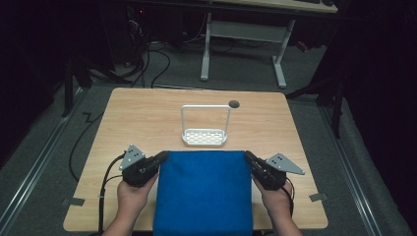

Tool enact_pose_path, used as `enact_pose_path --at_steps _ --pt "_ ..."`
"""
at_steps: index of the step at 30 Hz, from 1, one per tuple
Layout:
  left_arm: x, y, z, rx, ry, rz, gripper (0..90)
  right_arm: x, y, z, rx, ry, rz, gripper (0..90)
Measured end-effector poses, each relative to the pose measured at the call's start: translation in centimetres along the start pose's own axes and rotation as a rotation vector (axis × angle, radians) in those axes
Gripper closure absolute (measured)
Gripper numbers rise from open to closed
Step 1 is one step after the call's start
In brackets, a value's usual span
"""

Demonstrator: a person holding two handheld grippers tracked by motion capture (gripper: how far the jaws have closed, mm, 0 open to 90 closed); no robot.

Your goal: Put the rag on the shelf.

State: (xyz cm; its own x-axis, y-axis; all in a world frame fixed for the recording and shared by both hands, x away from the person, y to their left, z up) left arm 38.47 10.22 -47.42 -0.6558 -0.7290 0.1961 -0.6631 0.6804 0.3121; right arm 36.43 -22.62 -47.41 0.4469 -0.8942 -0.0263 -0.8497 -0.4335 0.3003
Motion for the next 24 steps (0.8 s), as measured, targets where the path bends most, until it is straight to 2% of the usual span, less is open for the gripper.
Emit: enact_pose_path --at_steps 5,6,8,11,12,14,20,24 --pt "-0.3 0.6 -2.3 0.049 -0.003 -0.016 87.1 -0.2 0.4 -2.4 0.062 0.017 0.008 88.0" --pt "-0.2 0.6 -3.0 0.061 -0.007 -0.017 87.1 -0.3 0.5 -3.2 0.075 0.016 -0.002 88.0" --pt "-0.2 0.7 -3.4 0.067 -0.009 -0.018 87.1 -0.3 0.5 -3.5 0.079 0.017 -0.003 88.0" --pt "-0.3 0.7 -4.5 0.086 -0.016 -0.022 87.1 -0.3 0.6 -4.9 0.101 0.027 0.003 88.0" --pt "-0.3 0.7 -5.0 0.094 -0.017 -0.023 87.1 -0.1 0.8 -5.9 0.124 0.043 0.010 88.0" --pt "-0.5 0.7 -5.6 0.104 -0.020 -0.028 87.1 -0.1 0.9 -6.2 0.127 0.043 0.012 88.0" --pt "-0.7 0.8 -7.7 0.138 -0.029 -0.040 87.2 0.0 1.3 -9.1 0.185 0.064 0.027 88.1" --pt "-0.8 0.9 -8.9 0.161 -0.036 -0.047 87.2 0.1 1.2 -10.2 0.198 0.068 0.030 88.1"
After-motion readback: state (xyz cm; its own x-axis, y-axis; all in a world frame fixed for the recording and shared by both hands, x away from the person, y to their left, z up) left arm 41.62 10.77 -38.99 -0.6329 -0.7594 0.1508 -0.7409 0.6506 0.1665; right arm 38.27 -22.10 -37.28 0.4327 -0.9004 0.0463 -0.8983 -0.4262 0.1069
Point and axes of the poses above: each handheld gripper's, and its own axes: y roughly backward along the jaws, z roughly out of its underside, x roughly to its right, the point moved 6 cm from there along -y, roughly forward along the jaws, and after that the axes turned 2 degrees about z, right-handed, at the moved point
